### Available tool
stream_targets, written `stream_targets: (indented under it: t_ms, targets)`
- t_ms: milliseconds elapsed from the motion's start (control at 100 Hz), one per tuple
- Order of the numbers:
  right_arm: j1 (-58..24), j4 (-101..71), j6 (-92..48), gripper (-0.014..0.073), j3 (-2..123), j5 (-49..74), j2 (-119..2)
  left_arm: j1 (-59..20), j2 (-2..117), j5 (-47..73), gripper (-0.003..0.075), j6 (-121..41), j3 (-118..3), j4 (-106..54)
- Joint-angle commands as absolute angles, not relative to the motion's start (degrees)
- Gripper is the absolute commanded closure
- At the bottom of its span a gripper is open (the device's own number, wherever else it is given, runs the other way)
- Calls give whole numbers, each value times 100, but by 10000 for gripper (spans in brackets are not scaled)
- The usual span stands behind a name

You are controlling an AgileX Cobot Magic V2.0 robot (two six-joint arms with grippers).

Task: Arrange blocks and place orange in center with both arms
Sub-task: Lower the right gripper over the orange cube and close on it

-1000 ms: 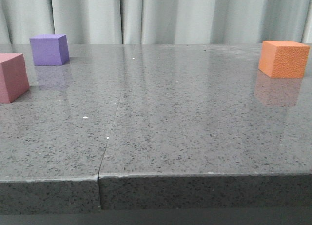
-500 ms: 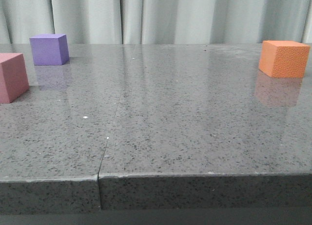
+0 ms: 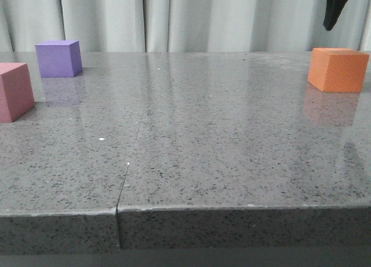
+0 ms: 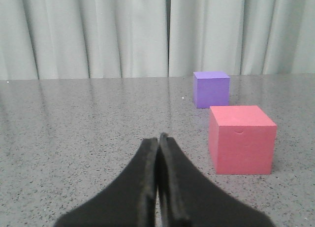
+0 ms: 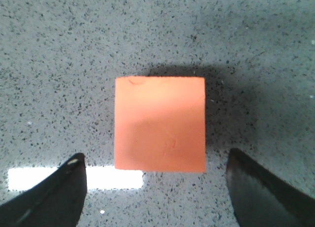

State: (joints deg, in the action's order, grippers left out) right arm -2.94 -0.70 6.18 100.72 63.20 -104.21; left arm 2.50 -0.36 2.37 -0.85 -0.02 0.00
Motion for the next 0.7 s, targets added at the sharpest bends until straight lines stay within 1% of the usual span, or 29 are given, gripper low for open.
stream_targets:
  t_ms: [0,520,590,690]
  targets:
    - [-289,-90,551,22,10470,6350,-10395,262,-207,-208,741,-93,237,-52]
    - [-289,-154,551,26,10581,6327,-11054,262,-207,-208,741,-93,237,-52]
    - [-289,-154,551,67,10581,6301,-11054,262,-207,-208,741,-93,237,-52]
    - [-289,-154,551,206,10581,6254,-11054,262,-207,-208,741,-93,237,-52]
